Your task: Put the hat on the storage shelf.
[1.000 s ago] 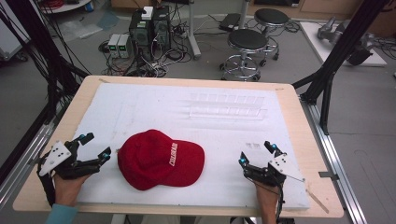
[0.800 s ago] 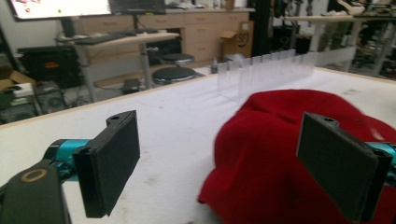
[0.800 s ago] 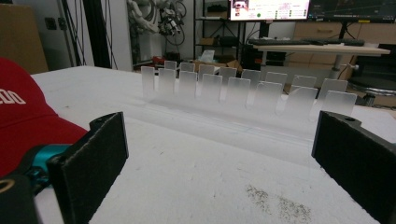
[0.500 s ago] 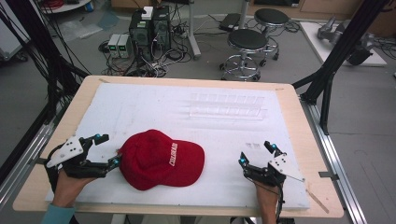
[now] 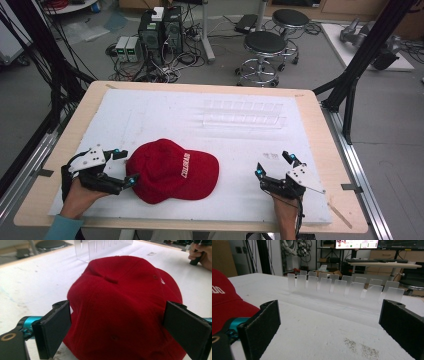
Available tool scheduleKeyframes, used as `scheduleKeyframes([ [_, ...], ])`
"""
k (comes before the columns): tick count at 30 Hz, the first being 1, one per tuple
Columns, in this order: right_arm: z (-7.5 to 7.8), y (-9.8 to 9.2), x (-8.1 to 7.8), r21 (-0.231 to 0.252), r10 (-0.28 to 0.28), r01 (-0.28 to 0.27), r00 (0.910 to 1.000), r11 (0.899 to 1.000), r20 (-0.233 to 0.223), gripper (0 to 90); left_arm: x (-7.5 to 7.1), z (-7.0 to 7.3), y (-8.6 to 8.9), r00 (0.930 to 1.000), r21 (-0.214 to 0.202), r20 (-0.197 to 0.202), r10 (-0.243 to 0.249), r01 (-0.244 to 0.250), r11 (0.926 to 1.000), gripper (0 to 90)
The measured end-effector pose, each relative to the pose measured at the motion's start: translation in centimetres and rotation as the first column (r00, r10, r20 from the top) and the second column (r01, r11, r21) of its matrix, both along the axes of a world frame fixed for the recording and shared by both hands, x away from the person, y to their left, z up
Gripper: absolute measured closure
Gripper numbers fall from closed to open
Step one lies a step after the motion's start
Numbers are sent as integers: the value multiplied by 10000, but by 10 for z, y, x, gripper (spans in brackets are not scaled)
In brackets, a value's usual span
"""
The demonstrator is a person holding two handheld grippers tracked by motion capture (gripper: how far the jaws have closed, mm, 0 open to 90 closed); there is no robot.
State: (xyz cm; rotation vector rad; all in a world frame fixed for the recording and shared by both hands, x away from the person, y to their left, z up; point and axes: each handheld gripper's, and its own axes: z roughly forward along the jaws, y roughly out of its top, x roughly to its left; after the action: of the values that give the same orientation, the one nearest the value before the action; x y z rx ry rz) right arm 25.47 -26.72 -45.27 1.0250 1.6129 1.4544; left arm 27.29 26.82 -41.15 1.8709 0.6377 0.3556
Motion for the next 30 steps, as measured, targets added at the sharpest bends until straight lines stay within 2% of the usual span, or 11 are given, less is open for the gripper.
scheduleKeyframes([
  [2, 0, 0, 0, 20, 3, -3, 10000, 10000, -28, 25, 3, -3, -4, 9994, 170, -348, -43, 49, 9998, 89],
  [6, 0, 0, 0, 29, -2, 2, 10000, 10000, -30, 25, 6, -8, -8, 9979, 369, -649, -64, 88, 9993, 90],
  [7, 0, 0, 0, -25, 12, -12, 10000, 10000, 25, 25, 7, -11, -10, 9964, 489, -851, -63, 105, 9987, 102],
  [10, 0, 0, 0, -33, 20, -20, 10000, 10000, 76, 25, 10, -14, -11, 9951, 502, -975, -171, 220, 9985, 158],
  [15, 0, 0, -1, -17, -6, 6, 10000, 10000, 48, 25, 10, -14, -9, 9917, 246, -1136, -604, 636, 9977, 344],
  [23, 0, 0, 0, -40, 5, -5, 10000, 10000, 82, 25, 6, -12, -8, 9912, -17, -1003, -867, 869, 9962, 697],
  [26, 0, 0, 0, -42, 5, -5, 10000, 10000, 80, 25, 5, -11, -9, 9919, -58, -885, -910, 909, 9958, 774],
  [28, 0, 0, 0, -59, 3, -3, 10000, 10000, 77, 25, 4, -8, -8, 9911, -470, -891, -986, 947, 9944, 808],
  [30, 0, 0, 0, -57, 6, -6, 10000, 10000, 75, 25, 4, -7, -8, 9915, -584, -823, -1004, 958, 9937, 828],
])
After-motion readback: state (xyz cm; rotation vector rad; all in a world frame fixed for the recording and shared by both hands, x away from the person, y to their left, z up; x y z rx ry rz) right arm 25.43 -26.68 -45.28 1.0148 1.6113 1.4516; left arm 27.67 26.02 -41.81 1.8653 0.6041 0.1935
